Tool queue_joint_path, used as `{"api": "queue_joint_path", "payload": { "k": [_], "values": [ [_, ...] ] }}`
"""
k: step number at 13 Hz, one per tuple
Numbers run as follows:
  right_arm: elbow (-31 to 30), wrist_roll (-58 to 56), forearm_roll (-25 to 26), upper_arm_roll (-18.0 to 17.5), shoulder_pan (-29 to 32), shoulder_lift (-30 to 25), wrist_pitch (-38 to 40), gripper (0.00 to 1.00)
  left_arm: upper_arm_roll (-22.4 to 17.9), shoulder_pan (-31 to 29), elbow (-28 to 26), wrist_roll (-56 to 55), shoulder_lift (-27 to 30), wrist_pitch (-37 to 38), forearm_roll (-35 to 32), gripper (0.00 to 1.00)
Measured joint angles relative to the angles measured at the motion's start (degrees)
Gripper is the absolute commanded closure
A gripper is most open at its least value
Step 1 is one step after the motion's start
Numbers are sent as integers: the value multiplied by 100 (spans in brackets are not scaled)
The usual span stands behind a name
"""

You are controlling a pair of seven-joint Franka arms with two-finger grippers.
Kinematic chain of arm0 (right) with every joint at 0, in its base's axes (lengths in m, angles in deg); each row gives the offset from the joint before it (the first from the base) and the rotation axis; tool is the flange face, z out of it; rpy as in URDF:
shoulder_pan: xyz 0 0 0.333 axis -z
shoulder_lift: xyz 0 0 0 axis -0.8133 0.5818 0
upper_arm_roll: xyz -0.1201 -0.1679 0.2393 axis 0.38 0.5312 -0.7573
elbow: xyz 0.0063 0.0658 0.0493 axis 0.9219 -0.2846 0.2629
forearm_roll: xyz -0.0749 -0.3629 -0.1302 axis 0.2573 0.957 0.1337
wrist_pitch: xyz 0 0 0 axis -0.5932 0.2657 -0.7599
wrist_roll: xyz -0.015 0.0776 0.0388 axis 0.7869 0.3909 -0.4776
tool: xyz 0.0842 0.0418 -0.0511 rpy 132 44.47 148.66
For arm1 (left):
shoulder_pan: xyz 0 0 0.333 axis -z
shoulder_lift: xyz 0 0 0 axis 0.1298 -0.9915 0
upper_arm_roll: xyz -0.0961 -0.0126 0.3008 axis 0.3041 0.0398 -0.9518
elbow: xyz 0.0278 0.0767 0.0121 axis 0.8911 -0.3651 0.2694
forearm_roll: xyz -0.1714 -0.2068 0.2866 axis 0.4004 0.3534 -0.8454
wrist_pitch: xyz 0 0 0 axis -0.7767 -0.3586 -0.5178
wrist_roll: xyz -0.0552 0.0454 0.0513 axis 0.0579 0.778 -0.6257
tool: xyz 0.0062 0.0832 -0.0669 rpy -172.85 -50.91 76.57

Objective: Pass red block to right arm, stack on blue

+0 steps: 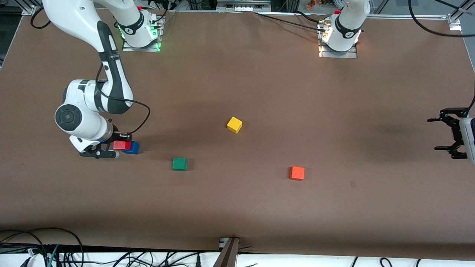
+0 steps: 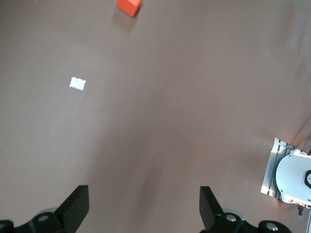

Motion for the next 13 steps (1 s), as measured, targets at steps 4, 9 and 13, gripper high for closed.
{"api": "queue_joint_path", "payload": {
  "k": [4, 9, 13],
  "values": [
    [-97, 99, 0, 3, -69, -5, -207, 100, 0, 372, -5, -1123, 268, 1, -420, 0],
    [-215, 99, 0, 14, -70, -30, -390, 59, 23, 1616, -3, -2295, 792, 77, -1744, 0],
    [-192, 271, 0, 48, -69, -65, -409, 0, 18, 1932, -7, -3282, 939, 221, -1829, 0]
  ]
}}
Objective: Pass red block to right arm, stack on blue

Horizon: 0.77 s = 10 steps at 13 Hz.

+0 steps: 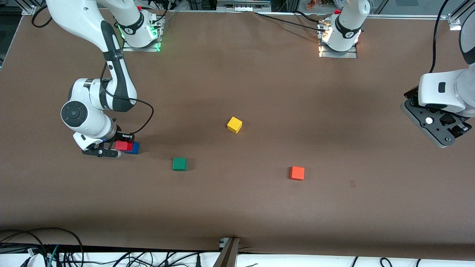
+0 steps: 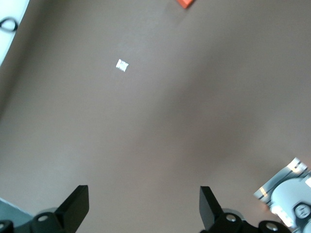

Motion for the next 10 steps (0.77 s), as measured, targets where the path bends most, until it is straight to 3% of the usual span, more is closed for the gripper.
{"api": "queue_joint_path", "payload": {
  "k": [3, 7, 10],
  "values": [
    [416, 19, 2, 97, 3, -147, 465, 0, 10, 39, -3, -969, 10, 8, 0, 0],
    [1435, -77, 12, 187, 11, -255, 1615, 0, 9, 40, 1, -1280, 84, 8, 30, 0],
    [2150, -478, 19, 238, 11, -260, 2709, 0, -1, 42, -32, -2300, 302, -40, 335, 0]
  ]
}}
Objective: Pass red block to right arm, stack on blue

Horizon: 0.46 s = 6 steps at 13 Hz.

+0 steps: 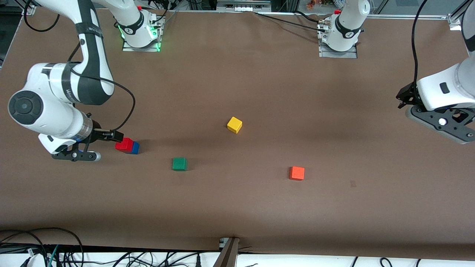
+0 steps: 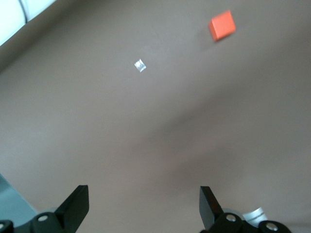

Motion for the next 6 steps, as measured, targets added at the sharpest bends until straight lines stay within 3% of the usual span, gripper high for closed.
{"api": "queue_joint_path", "payload": {
  "k": [3, 6],
  "values": [
    [709, -688, 14, 187, 0, -8, 1031, 0, -156, 174, -956, -1102, 876, -356, 201, 0],
    [1161, -1234, 13, 385, 17, -35, 1782, 0, -1472, 954, -2065, -1565, 1692, -823, 1046, 0]
  ]
}}
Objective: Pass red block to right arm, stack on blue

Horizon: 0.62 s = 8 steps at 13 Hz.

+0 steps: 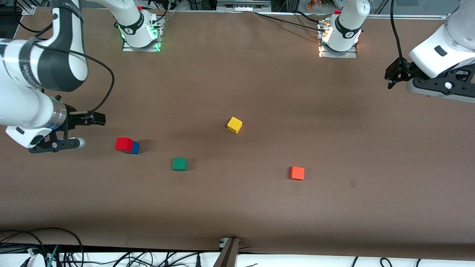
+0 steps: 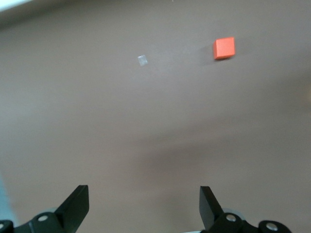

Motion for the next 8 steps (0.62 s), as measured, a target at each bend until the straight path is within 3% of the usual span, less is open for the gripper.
{"api": "queue_joint_path", "payload": {
  "k": [2, 4, 8],
  "values": [
    [210, -16, -1, -28, -36, -116, 316, 0, -547, 5, -455, -82, 197, -353, 357, 0],
    [237, -16, 17, -333, 60, -521, 567, 0, -643, -28, -620, -152, 216, -478, 408, 0],
    [-44, -15, 613, -2143, 1555, -1408, 680, 0, -587, -17, -631, -427, 235, -488, 410, 0]
  ]
}}
